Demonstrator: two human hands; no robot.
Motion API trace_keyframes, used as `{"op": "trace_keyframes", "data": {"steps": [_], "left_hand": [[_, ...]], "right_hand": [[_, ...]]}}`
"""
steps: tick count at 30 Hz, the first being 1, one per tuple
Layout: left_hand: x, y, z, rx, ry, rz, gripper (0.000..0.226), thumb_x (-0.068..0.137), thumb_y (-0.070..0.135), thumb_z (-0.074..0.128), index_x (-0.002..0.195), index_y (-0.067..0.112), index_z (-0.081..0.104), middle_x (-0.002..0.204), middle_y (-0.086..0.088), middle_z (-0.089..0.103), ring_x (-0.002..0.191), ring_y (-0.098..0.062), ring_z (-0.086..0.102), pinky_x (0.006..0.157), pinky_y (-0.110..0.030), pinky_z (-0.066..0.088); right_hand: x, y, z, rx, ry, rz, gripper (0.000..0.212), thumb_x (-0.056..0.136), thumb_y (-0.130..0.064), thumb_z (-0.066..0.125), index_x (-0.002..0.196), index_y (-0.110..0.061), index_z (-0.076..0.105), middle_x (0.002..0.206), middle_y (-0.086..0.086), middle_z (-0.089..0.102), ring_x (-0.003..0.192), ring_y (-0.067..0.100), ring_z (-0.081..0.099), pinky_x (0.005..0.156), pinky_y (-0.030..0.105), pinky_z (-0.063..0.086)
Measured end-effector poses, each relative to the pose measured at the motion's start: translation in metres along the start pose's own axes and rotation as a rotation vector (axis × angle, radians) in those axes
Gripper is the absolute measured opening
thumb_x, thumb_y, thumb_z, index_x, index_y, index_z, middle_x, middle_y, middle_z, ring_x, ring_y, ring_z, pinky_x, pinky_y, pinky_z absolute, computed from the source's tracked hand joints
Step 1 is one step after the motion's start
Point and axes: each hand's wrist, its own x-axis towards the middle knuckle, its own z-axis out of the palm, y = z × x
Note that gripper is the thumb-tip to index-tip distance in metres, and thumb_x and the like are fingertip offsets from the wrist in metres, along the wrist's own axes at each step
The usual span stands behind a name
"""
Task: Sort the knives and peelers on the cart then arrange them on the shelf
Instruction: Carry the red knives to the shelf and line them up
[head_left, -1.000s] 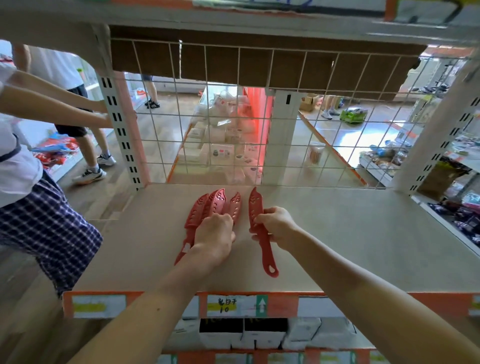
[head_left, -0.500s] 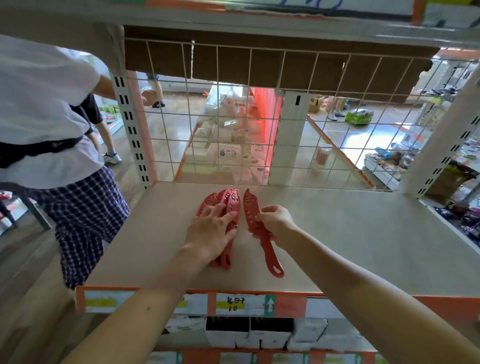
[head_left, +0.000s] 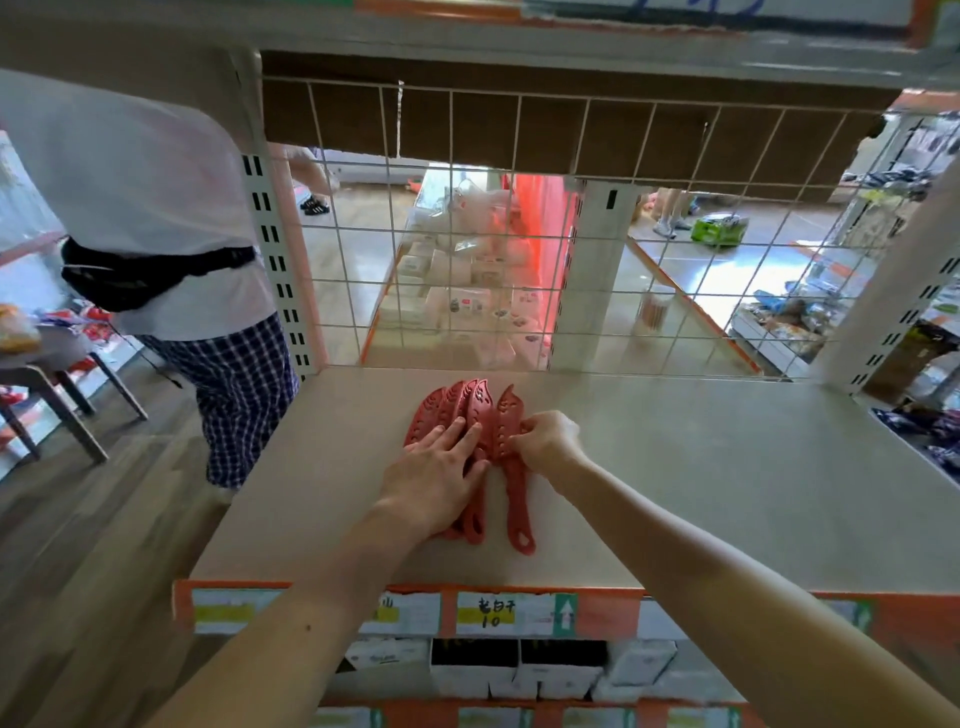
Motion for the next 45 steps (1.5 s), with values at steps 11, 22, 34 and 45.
{"op": "trace_keyframes", "data": {"steps": [11, 22, 34, 45], "left_hand": [[0.003, -0.011, 0.003, -0.022, -0.036, 0.034, 0.06, 0.098, 0.05, 0.02, 0.15, 0.028, 0.002, 0.159, 0.004, 0.001, 0.147, -0.015, 0.004, 0.121, -0.033, 0.006], [-0.004, -0.064, -0.004, -0.049, -0.029, -0.026, 0.059, 0.099, 0.047, 0.023, 0.151, 0.026, 0.004, 0.16, 0.002, 0.001, 0.148, -0.015, 0.001, 0.12, -0.03, 0.002], [-0.014, -0.099, -0.011, -0.027, -0.018, -0.084, 0.06, 0.098, 0.048, 0.023, 0.151, 0.024, 0.007, 0.16, 0.0, 0.003, 0.148, -0.017, 0.003, 0.121, -0.032, 0.005], [-0.019, -0.109, -0.016, -0.079, -0.154, -0.091, 0.06, 0.099, 0.047, 0.015, 0.149, 0.028, -0.011, 0.158, 0.004, -0.016, 0.146, -0.014, -0.014, 0.118, -0.036, -0.009]], "right_hand": [[-0.014, -0.004, -0.002, -0.403, -0.063, -0.275, 0.024, 0.086, -0.026, 0.061, 0.094, -0.005, 0.068, 0.107, 0.015, 0.061, 0.105, 0.026, 0.054, 0.084, 0.028, 0.044], [-0.024, -0.034, 0.043, -0.416, -0.121, -0.383, 0.012, 0.084, -0.018, 0.059, 0.075, -0.01, 0.06, 0.076, 0.004, 0.049, 0.078, 0.017, 0.047, 0.065, 0.021, 0.034], [-0.03, -0.052, 0.081, -0.394, -0.097, -0.433, 0.026, 0.087, -0.019, 0.058, 0.099, 0.002, 0.067, 0.106, 0.019, 0.066, 0.095, 0.027, 0.059, 0.07, 0.025, 0.037], [-0.039, -0.057, 0.089, -0.463, -0.046, -0.483, 0.026, 0.083, -0.015, 0.059, 0.096, 0.006, 0.066, 0.103, 0.022, 0.066, 0.088, 0.028, 0.059, 0.07, 0.029, 0.043]]}}
